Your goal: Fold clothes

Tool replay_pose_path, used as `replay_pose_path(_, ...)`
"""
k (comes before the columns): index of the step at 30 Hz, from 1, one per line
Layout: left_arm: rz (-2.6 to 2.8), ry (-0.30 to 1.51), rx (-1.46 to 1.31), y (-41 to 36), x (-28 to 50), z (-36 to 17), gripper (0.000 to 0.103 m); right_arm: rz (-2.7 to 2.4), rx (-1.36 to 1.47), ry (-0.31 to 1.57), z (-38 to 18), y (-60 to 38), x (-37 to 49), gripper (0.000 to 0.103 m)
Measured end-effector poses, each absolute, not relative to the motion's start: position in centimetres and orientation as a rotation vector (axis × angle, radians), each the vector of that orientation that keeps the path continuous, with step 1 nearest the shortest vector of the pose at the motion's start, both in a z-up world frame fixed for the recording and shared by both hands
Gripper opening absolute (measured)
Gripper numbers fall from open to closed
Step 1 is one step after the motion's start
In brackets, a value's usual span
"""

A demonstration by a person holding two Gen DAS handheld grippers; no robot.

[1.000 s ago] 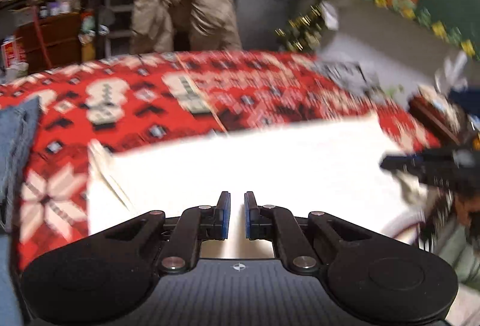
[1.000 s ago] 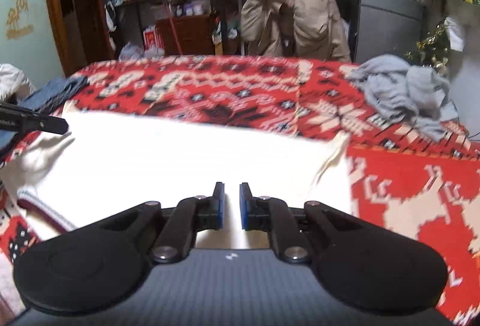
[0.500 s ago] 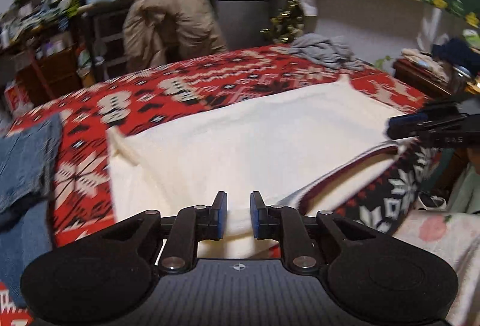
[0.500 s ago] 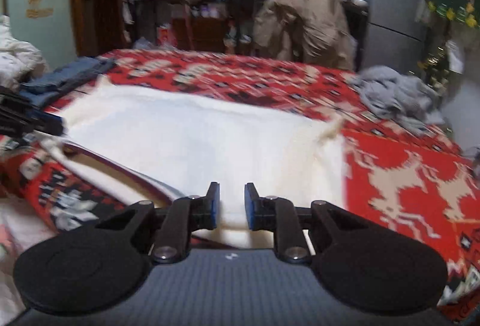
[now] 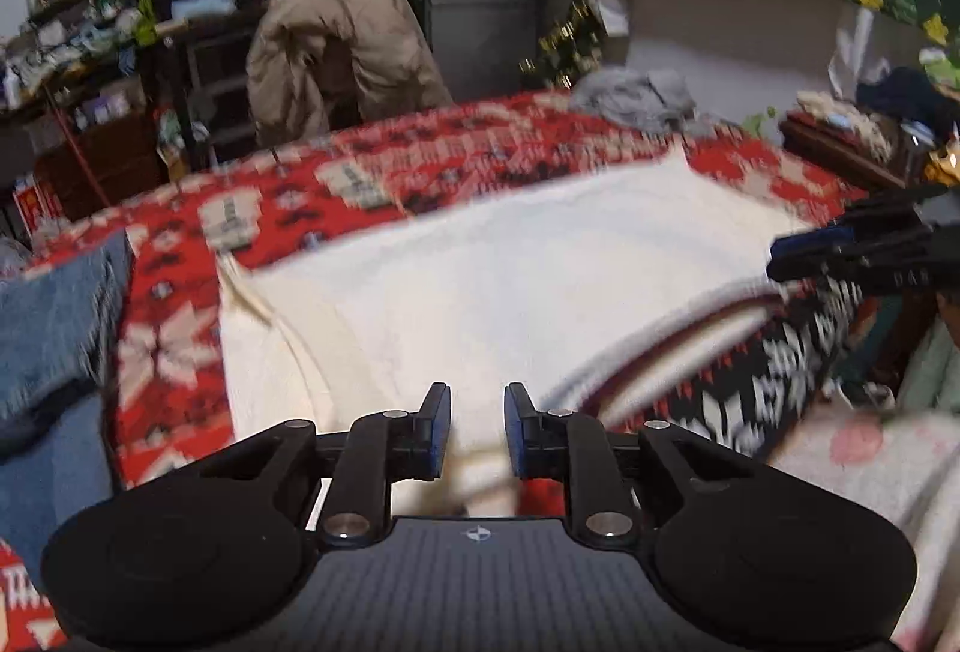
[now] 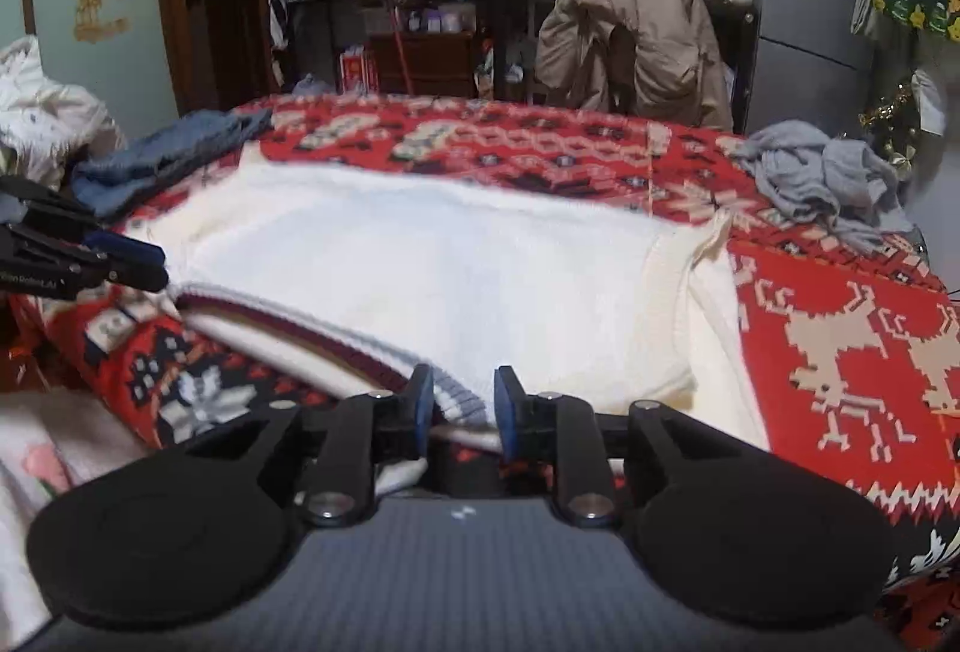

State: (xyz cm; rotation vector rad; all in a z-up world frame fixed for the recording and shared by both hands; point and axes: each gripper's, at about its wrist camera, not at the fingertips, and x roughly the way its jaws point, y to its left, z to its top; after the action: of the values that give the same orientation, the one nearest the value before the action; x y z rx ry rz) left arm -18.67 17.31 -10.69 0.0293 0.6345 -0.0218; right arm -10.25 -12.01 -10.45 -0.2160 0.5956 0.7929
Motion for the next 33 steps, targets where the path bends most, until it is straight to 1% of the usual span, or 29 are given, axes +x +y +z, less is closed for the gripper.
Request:
replay_pose_path(4,0.047,0.655,0.012,18.7,-17.5,-11.3,0.019,0.780,-0.232,0.593,-10.3,-10.6,-9.1,0.024)
replay_pose_path(8,0.092,0.675,-0.013,20.0,-19.0,-12.5,0.021,0.758,-0.201,0.627,-11.2,-10.1,-7.8,0.024)
replay_pose_path(9,0.098,0.680,-0.024,20.1,-19.3,-12.4,0.022,0.752,-0.198,0.637,-11.6,-10.3,-7.7,0.024)
replay_pose_path(12,0.117,0.690,-0.048,20.3,-20.1,-12.1,0.022,0.745,-0.169,0.651,-12.1,-11.3,-7.6,0.024)
replay_pose_path(15,0.102,0.630,-0.055,20.1,-20.2,-10.6,0.022,0.746,-0.125,0.648,-11.5,-12.5,-7.8,0.024)
replay_pose_path(16,0.101,0.611,-0.060,20.2,-19.6,-10.1,0.022,0.739,-0.120,0.641,-11.2,-12.8,-7.8,0.022)
replay_pose_path(17,0.102,0.592,-0.065,20.3,-18.9,-9.6,0.021,0.723,-0.123,0.634,-10.9,-13.0,-7.6,0.012)
replay_pose_path(18,0.111,0.582,-0.071,20.6,-17.9,-9.3,0.017,0.713,-0.130,0.635,-10.7,-13.0,-7.2,0.007)
replay_pose_path(19,0.125,0.578,-0.078,20.8,-16.7,-9.2,0.012,0.700,-0.134,0.641,-10.7,-13.0,-6.6,0.005)
replay_pose_path(22,0.118,0.597,-0.153,21.7,-13.2,-9.8,0.007,0.651,-0.104,0.646,-10.8,-12.7,-4.2,0.005)
replay_pose_path(25,0.128,0.644,-0.224,22.3,-10.8,-10.9,0.007,0.609,-0.075,0.652,-11.2,-12.1,-2.0,0.005)
replay_pose_path(28,0.161,0.676,-0.227,22.5,-10.8,-12.4,0.008,0.578,-0.060,0.665,-11.9,-11.5,-0.7,0.005)
replay_pose_path(33,0.147,0.689,-0.182,22.0,-13.6,-12.1,0.010,0.593,-0.107,0.669,-12.5,-12.1,-1.8,0.004)
